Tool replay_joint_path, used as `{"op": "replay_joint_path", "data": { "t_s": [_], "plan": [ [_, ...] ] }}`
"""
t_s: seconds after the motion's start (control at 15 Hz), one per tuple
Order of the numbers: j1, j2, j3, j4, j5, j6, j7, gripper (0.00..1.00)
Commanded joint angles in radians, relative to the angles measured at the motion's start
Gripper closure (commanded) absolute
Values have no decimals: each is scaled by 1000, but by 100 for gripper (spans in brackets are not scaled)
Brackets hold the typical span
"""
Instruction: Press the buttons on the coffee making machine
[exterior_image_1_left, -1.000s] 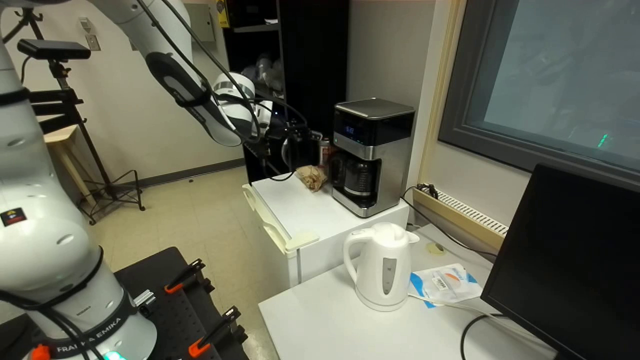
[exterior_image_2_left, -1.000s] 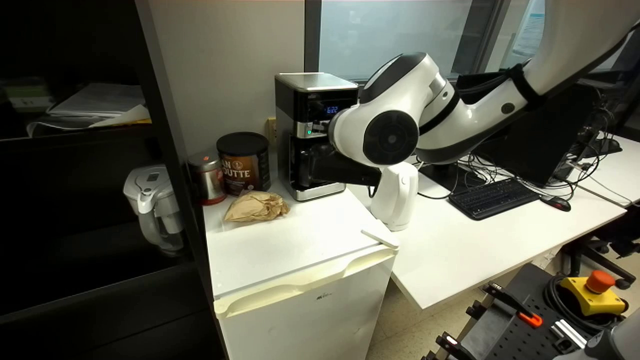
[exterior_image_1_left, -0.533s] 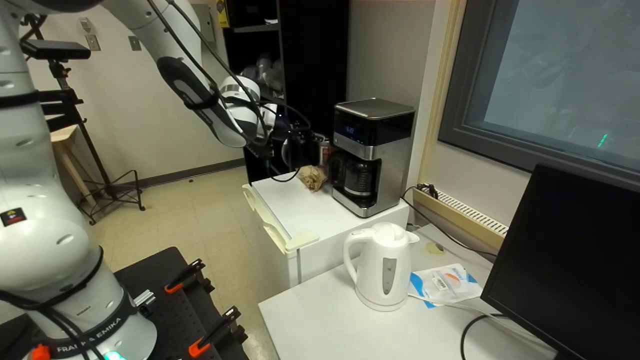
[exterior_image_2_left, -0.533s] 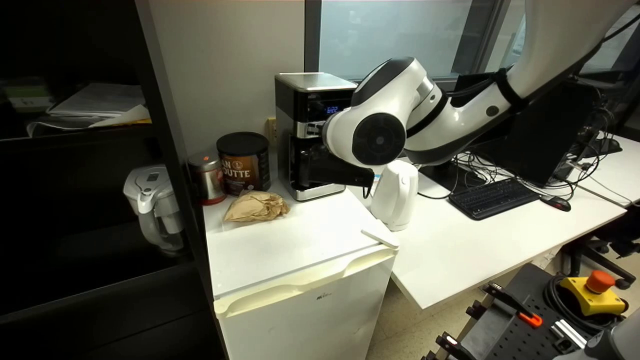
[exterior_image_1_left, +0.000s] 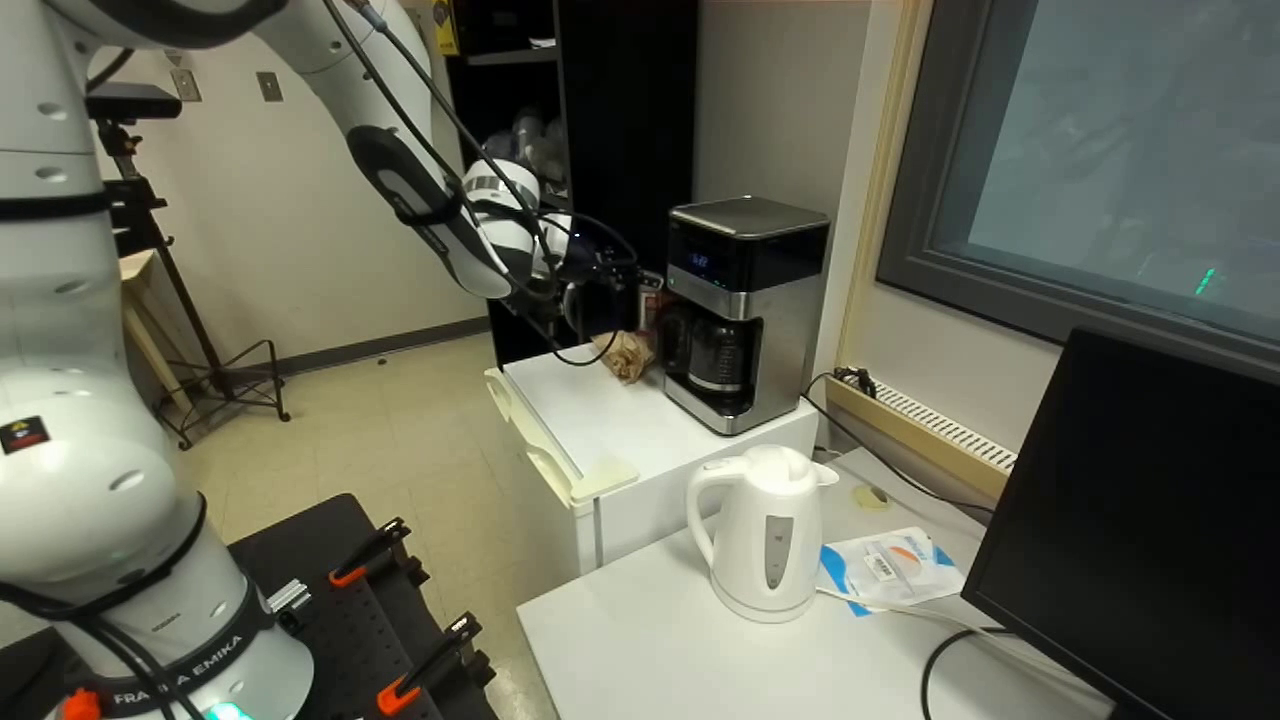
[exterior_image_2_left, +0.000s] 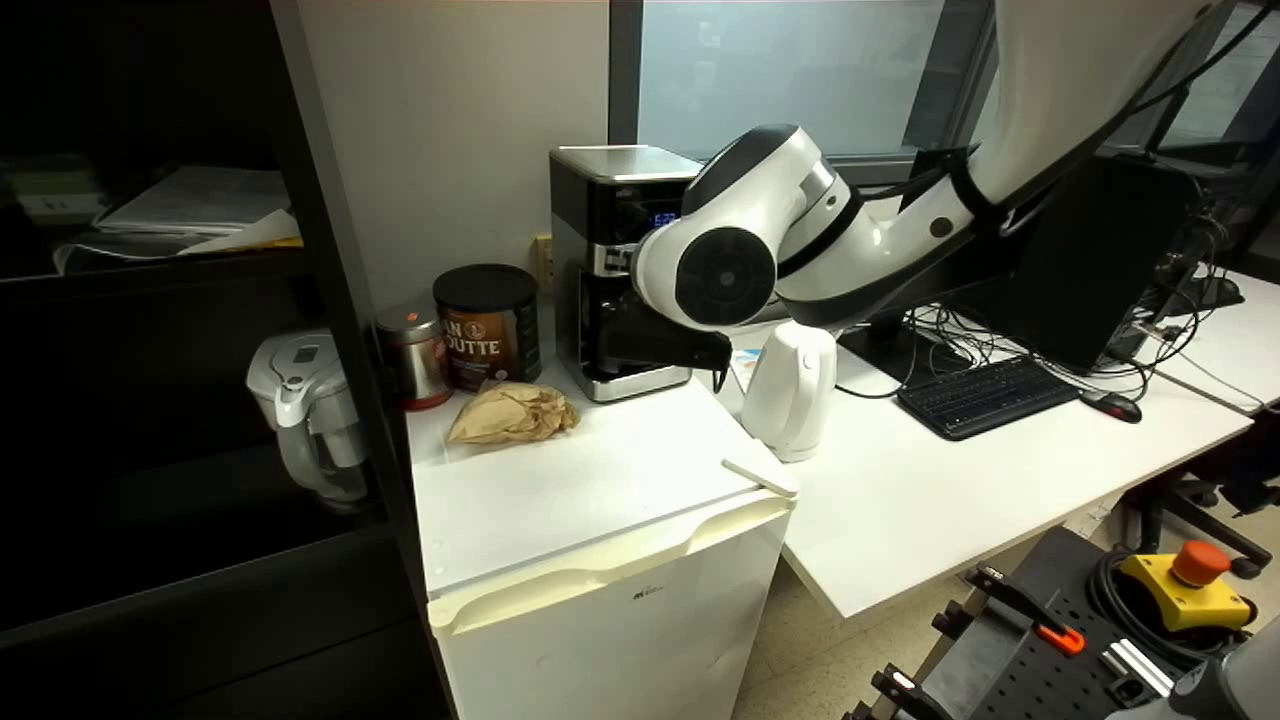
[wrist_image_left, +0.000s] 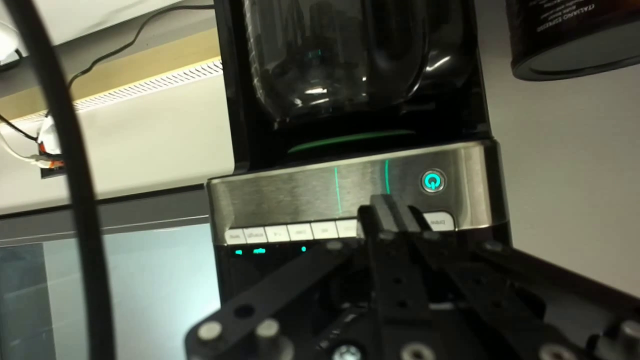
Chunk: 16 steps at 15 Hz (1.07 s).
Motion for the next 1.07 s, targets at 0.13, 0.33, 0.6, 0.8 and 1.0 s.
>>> {"op": "replay_joint_path", "data": {
  "t_s": [0.13,0.33,0.6,0.8,1.0],
  "plan": [
    [-6,57,-1,67,13,-12,-37,100],
    [-10,73,-2,85,17,-16,-47,100],
    [-13,91,-3,109,22,-24,-59,100],
    [-11,103,-2,125,25,-31,-69,100],
    [-7,112,1,136,25,-34,-78,100]
  ]
}}
